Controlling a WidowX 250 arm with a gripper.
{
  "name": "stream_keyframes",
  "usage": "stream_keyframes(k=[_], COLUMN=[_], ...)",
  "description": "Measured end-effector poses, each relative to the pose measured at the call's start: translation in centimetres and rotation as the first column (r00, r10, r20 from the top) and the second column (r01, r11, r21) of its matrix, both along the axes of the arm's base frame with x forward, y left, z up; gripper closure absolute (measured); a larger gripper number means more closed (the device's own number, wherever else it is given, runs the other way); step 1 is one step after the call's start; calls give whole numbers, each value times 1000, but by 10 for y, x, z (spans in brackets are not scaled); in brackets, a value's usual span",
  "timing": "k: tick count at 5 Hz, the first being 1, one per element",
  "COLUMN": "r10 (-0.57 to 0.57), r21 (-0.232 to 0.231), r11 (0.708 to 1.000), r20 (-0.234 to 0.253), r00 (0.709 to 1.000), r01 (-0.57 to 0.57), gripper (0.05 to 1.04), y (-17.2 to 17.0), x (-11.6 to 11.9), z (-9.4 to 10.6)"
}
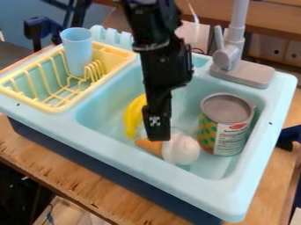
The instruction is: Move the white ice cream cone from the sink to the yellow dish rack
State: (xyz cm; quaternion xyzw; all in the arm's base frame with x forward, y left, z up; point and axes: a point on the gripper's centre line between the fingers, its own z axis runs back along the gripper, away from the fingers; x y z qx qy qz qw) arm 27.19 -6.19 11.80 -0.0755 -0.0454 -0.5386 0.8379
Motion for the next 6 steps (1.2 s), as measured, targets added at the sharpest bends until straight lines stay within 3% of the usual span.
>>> stream_keyframes(k=[2, 3, 4, 5, 6], r10=[7, -6, -23, -20, -22], r21=[15, -14, -19, -34, -56], r11=[1000, 1000, 1000, 999, 998], r20=[-60, -59, -69, -78, -52], r00=[998, 998, 997, 997, 998], r01=[-6, 5, 21, 18, 19], gripper=[85, 135, 398, 544, 544], y=[2, -3, -11, -14, -16], x=[-5, -5, -7, -8, -12], z=[-23, -32, -34, -34, -24])
